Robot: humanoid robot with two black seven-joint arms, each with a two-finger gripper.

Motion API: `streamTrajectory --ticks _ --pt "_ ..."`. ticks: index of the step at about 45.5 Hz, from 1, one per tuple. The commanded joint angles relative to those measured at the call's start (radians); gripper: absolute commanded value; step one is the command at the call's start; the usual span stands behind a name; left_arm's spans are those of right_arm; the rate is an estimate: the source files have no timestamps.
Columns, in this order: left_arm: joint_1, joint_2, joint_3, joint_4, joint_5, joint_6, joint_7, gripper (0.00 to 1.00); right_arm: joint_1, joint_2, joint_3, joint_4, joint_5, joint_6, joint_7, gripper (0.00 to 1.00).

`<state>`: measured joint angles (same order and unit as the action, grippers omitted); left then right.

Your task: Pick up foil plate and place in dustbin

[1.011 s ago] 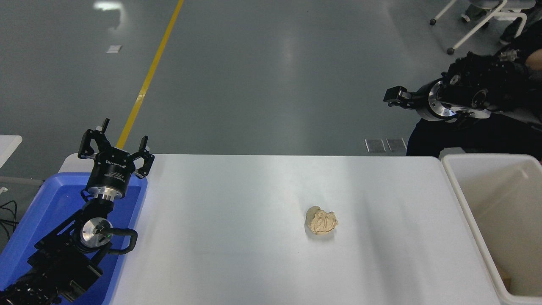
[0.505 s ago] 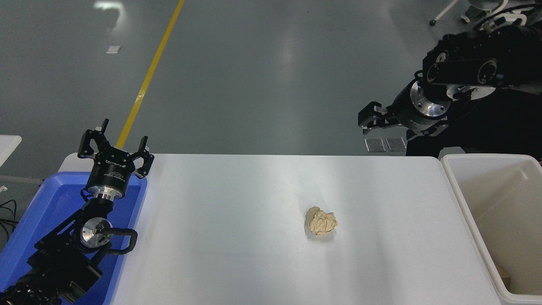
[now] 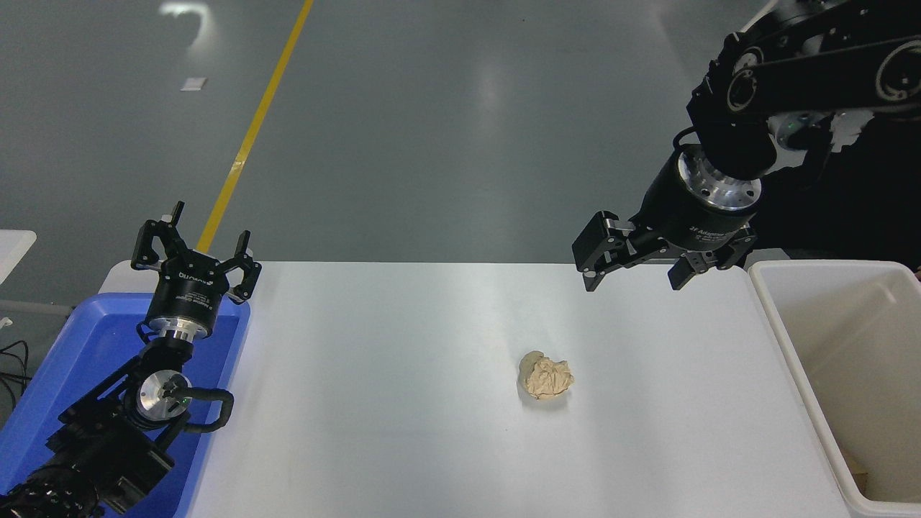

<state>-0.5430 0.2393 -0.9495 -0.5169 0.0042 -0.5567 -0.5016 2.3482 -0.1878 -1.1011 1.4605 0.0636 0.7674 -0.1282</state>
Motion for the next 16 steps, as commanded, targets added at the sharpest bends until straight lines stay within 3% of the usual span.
streamTrajectory --ticks 1,16 --pt "0.0 0.0 0.0 0.0 0.0 0.0 0.0 0.98 0.048 -0.004 0.015 0.015 0.005 0.018 0.001 1.0" --pt "0.0 0.0 0.0 0.0 0.0 0.0 0.0 0.98 0.042 0.005 0.013 0.009 0.018 0.018 -0.001 1.0"
